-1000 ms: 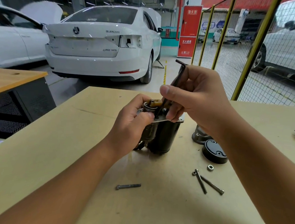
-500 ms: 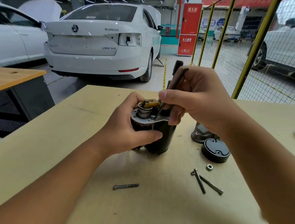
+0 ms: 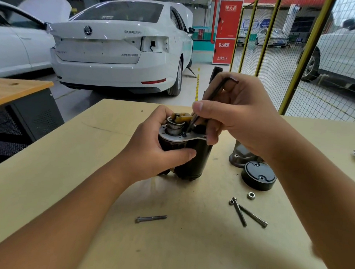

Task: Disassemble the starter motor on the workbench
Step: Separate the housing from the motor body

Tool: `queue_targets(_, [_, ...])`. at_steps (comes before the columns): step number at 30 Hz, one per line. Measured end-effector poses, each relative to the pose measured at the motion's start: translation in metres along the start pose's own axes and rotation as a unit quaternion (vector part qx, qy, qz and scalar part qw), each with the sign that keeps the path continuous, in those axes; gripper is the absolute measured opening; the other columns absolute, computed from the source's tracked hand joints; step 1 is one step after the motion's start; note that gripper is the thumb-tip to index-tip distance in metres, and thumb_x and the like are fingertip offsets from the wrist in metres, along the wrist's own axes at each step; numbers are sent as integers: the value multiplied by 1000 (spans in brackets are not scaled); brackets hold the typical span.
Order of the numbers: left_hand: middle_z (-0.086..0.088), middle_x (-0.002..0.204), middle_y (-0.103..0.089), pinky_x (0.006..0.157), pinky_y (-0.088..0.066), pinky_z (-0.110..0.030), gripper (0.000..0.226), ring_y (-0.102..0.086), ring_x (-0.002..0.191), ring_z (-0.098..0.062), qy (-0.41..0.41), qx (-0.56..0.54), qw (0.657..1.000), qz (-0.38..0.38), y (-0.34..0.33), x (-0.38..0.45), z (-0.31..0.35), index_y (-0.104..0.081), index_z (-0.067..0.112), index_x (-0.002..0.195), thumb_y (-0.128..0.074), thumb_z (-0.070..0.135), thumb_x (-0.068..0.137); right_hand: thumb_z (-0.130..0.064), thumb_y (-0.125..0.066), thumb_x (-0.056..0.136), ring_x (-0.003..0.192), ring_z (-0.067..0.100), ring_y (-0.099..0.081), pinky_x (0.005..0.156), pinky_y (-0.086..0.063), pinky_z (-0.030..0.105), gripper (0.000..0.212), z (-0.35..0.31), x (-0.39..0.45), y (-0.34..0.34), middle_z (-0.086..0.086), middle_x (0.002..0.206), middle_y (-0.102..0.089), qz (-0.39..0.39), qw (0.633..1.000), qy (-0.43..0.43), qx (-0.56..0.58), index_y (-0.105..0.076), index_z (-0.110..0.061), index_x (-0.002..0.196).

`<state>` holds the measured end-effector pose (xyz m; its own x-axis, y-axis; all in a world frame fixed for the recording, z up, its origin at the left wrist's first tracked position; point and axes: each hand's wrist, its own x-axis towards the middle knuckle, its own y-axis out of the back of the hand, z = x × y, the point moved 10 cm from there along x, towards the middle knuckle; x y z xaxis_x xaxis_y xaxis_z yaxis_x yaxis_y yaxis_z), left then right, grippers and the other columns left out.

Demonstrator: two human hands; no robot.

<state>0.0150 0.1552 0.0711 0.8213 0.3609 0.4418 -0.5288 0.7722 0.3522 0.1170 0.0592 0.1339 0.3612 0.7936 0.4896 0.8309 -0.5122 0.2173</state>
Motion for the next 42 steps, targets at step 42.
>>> queue_targets(42, [11, 101, -74, 77, -56, -20, 43, -72, 96, -12, 4, 19, 1000, 4, 1, 1, -2, -56, 33, 104, -86, 23, 74, -5, -75, 87, 47, 35, -67, 46, -54, 38, 19, -14, -2, -7, 18, 67, -68, -9, 998, 21, -52, -56, -7, 91])
